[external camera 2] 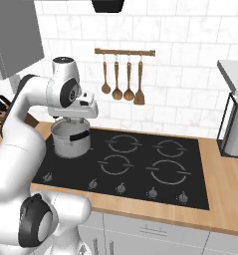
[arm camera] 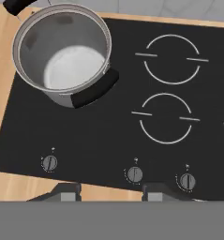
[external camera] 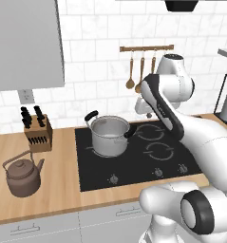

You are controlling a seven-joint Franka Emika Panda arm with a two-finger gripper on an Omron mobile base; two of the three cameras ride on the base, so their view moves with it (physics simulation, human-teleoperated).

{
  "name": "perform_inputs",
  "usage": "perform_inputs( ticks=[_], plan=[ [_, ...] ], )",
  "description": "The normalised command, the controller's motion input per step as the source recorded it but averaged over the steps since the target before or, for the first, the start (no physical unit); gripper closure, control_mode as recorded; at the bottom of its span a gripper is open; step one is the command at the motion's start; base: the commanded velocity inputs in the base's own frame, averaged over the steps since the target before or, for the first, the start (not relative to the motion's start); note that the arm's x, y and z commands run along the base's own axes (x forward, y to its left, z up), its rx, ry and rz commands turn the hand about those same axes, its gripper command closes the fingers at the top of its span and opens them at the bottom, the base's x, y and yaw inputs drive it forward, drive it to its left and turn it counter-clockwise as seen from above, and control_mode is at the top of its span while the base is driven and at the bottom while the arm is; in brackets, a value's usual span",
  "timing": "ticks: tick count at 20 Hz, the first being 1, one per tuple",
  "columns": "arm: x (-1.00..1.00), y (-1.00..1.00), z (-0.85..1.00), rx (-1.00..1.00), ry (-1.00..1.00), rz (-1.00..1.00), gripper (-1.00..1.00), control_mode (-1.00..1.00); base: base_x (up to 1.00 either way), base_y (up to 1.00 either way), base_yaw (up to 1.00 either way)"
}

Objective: Pick the kettle from the counter and place it on a stove burner. Then turn the burner on.

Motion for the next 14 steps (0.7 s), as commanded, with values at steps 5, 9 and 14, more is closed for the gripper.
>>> perform_inputs(
  ticks=[5, 9, 14],
  plan=[
    [-0.08, 0.0, 0.0, 0.0, -0.05, 0.0, -1.0, -1.0, 0.0, 0.0, 0.0],
    [-0.6, 0.06, 0.0, 0.0, -0.13, 0.04, -1.0, -1.0, 0.0, 0.0, 0.0],
    [-0.81, 0.85, 0.0, -0.03, -0.04, 0.14, -1.0, -1.0, 0.0, 0.0, 0.0]
  ],
)
